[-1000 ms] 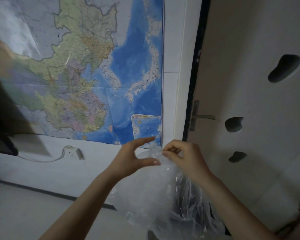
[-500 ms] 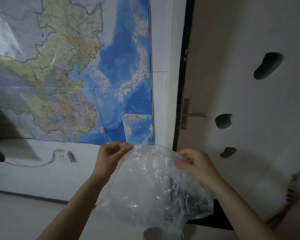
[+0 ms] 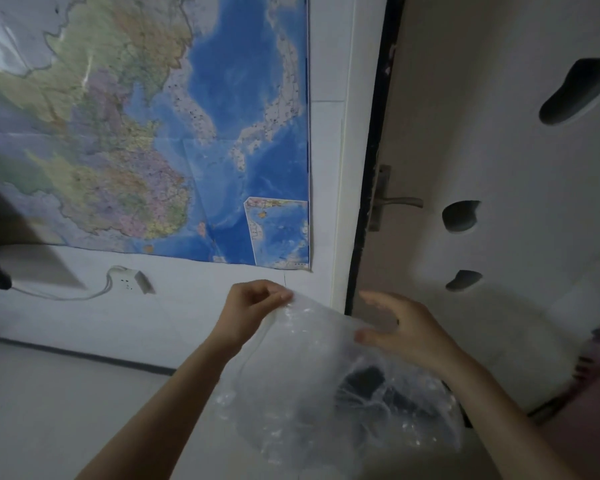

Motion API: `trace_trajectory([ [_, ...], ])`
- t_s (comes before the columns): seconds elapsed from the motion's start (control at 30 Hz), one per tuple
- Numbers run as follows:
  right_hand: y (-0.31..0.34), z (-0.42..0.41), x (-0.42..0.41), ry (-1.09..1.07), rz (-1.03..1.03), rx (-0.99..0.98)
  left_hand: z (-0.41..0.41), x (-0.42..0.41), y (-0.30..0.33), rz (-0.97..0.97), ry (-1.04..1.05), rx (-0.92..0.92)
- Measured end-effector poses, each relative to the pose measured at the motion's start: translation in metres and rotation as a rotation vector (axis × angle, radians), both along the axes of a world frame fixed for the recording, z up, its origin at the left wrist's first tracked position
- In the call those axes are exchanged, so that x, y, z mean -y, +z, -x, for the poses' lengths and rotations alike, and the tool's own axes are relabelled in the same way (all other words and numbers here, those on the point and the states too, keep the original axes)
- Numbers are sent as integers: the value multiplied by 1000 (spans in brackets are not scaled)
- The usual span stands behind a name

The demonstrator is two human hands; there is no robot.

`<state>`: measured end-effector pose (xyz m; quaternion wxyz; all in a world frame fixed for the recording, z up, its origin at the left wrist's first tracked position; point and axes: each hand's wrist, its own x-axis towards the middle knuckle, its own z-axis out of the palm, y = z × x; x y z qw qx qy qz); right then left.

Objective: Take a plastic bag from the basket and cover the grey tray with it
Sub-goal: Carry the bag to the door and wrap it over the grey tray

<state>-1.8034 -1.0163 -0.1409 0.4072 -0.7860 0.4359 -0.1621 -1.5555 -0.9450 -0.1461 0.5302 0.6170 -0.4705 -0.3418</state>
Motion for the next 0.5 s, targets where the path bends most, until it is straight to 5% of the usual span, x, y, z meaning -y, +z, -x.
trace_trajectory([
  [0.33, -41, -48, 3, -38, 92, 32, 37, 33, -26, -35, -248, 96],
  [0.5, -58, -43, 21, -183, -83, 231, -25, -2, -66, -16, 142, -18],
])
